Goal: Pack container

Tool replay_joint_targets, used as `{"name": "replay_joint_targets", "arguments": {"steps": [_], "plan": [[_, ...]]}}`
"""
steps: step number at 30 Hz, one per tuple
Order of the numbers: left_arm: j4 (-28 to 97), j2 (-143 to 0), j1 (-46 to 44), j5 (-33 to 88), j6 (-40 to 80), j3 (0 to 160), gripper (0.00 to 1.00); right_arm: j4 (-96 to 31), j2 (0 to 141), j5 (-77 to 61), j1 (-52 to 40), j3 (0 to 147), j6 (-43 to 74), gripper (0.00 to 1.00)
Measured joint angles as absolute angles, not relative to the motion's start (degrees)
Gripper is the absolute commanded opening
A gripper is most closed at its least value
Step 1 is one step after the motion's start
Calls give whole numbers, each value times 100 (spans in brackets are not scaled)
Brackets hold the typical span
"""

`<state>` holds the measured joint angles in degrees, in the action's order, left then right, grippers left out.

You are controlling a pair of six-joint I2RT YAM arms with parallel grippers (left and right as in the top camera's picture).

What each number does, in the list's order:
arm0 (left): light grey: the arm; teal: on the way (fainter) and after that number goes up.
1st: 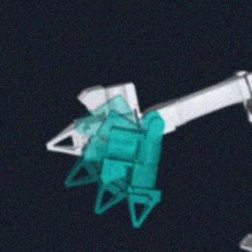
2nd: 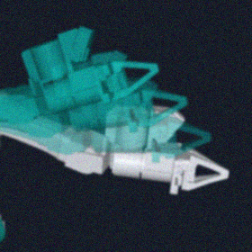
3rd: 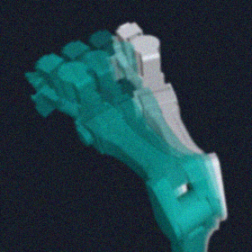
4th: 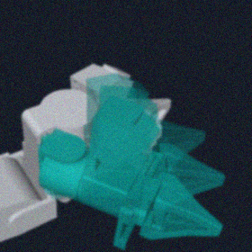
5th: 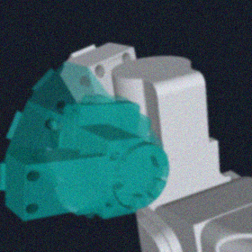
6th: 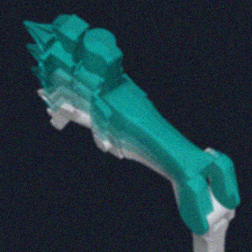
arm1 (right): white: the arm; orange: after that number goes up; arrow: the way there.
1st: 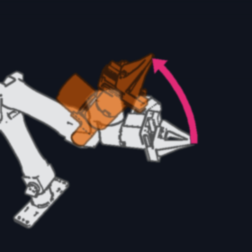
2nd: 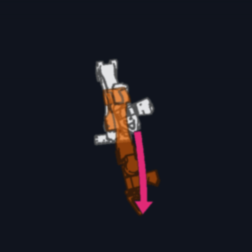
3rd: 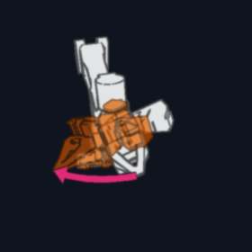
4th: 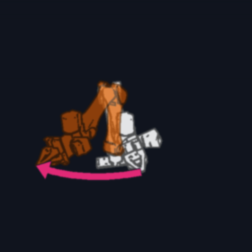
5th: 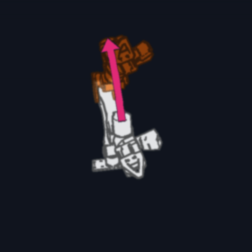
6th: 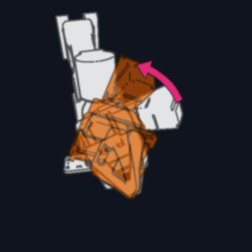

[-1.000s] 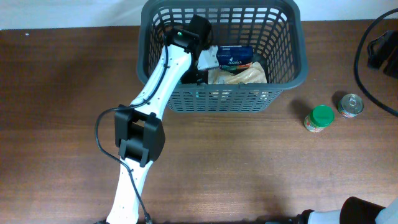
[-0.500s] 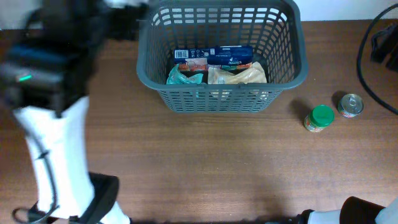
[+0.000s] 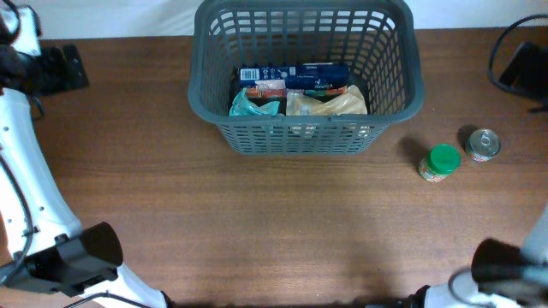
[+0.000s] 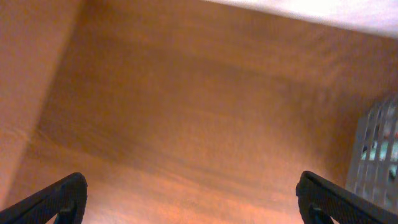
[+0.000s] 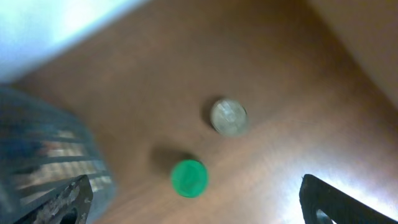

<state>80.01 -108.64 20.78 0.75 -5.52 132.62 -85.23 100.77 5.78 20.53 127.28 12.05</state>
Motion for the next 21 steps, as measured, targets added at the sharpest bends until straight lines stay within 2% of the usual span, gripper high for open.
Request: {"name": "replay_joint_targets", "arguments": {"steps": [6, 14, 21], "plan": [[7975, -10866, 2078, 137, -526, 12610, 99, -8158, 11074, 856, 2211, 12169, 1330, 99], [7970, -10866, 2078, 154, -506, 12545, 99, -7660, 12283, 419, 3146, 12169, 1354, 99], [7972, -10866, 2078, 154, -506, 12545, 99, -7177, 13255, -145, 3017, 12162, 1382, 99]]}}
